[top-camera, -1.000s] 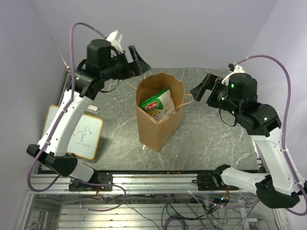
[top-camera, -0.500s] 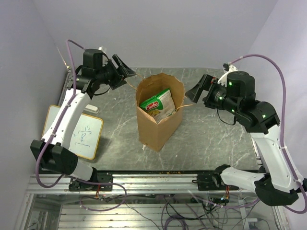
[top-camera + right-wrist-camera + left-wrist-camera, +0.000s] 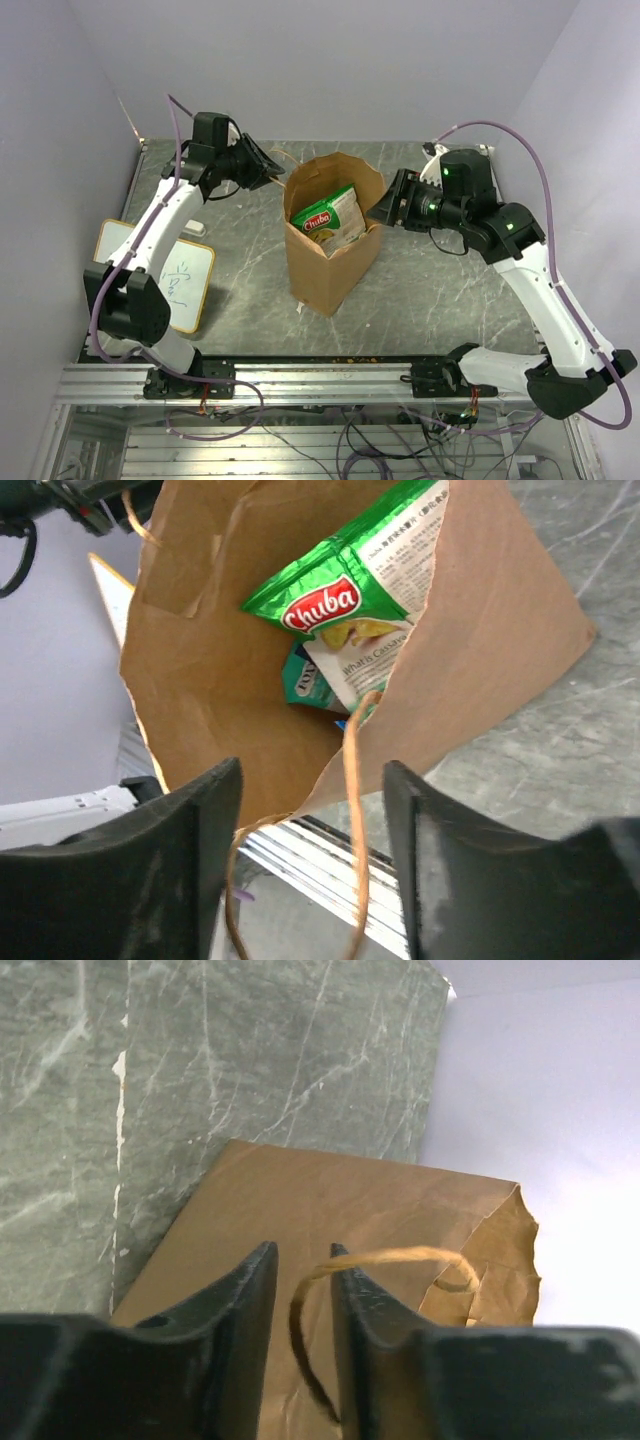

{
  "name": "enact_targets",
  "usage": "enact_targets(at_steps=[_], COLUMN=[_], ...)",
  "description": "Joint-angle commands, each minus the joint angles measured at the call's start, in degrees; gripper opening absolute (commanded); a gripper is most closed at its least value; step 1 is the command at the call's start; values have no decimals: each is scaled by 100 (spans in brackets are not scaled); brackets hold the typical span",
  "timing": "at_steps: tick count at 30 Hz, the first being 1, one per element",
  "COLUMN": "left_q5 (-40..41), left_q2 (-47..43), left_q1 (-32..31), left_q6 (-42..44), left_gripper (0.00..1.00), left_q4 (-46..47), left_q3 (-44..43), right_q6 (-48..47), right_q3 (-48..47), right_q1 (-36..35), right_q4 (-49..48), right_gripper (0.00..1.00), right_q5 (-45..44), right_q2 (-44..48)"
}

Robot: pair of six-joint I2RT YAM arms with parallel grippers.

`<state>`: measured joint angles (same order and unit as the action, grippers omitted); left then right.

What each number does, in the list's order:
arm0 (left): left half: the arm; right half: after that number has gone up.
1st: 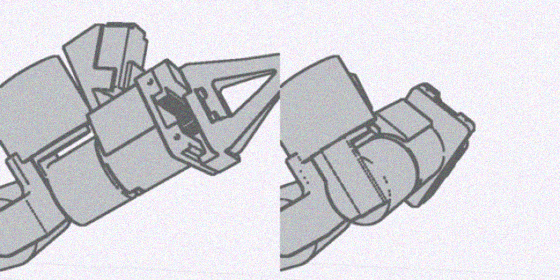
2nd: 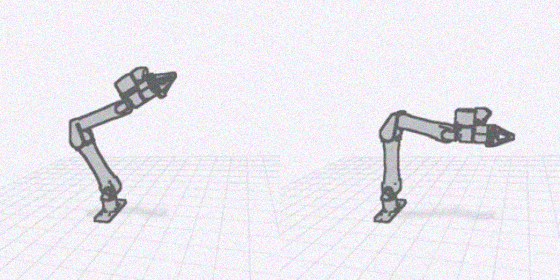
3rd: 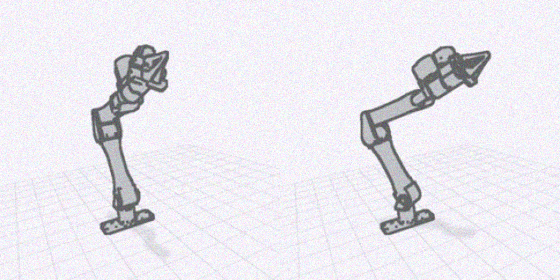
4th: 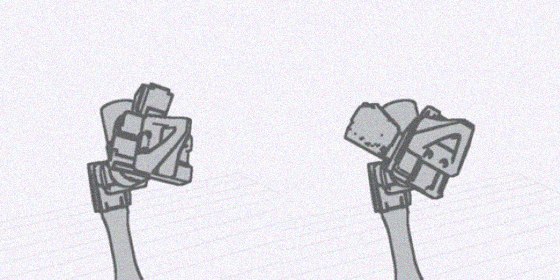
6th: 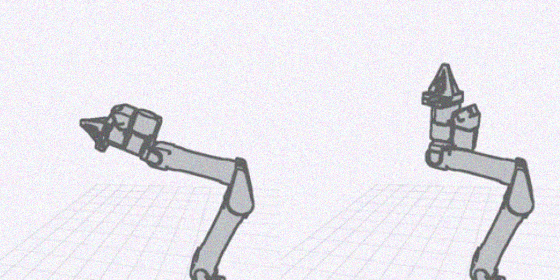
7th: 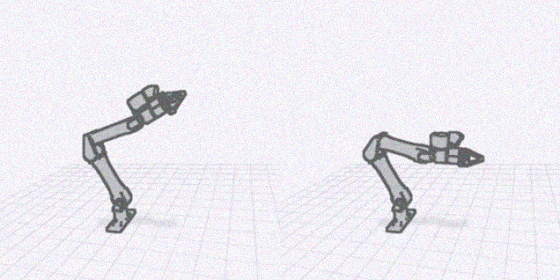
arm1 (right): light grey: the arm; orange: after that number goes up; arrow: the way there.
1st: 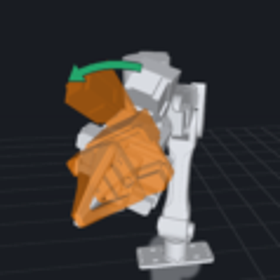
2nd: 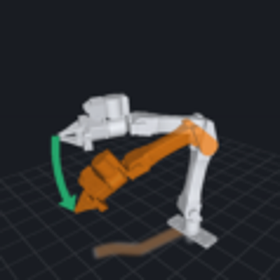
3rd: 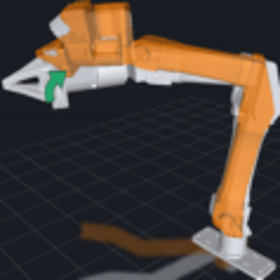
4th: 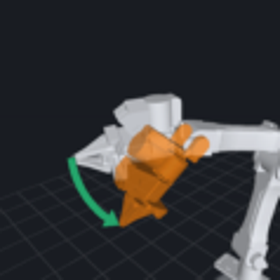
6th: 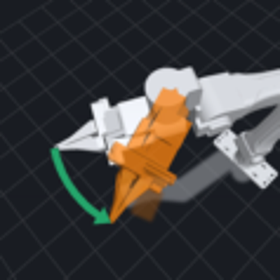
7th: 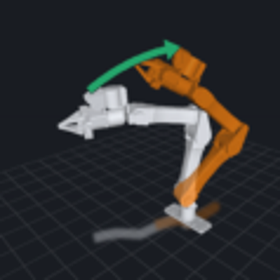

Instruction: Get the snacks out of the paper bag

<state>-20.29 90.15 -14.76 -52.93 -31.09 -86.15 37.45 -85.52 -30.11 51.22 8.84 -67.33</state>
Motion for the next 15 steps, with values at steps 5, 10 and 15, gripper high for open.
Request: enact_targets(at_steps=[5,10,15], left_q5=[-218,-332,-349], left_q2=[192,517,1040], left_q1=[46,153,468], left_q6=[183,482,748], left_gripper=[9,7,7], left_q4=[503,532,467], left_q3=[-604,-1450,-2666], right_q6=[-241,-547,-619], right_q3=[452,289,-80], right_q1=[24,23,5], right_q4=[-876,-1300,-2074], right_gripper=[0,0,0], right_q5=[584,1165,1913], right_q2=[370,-20,-680])
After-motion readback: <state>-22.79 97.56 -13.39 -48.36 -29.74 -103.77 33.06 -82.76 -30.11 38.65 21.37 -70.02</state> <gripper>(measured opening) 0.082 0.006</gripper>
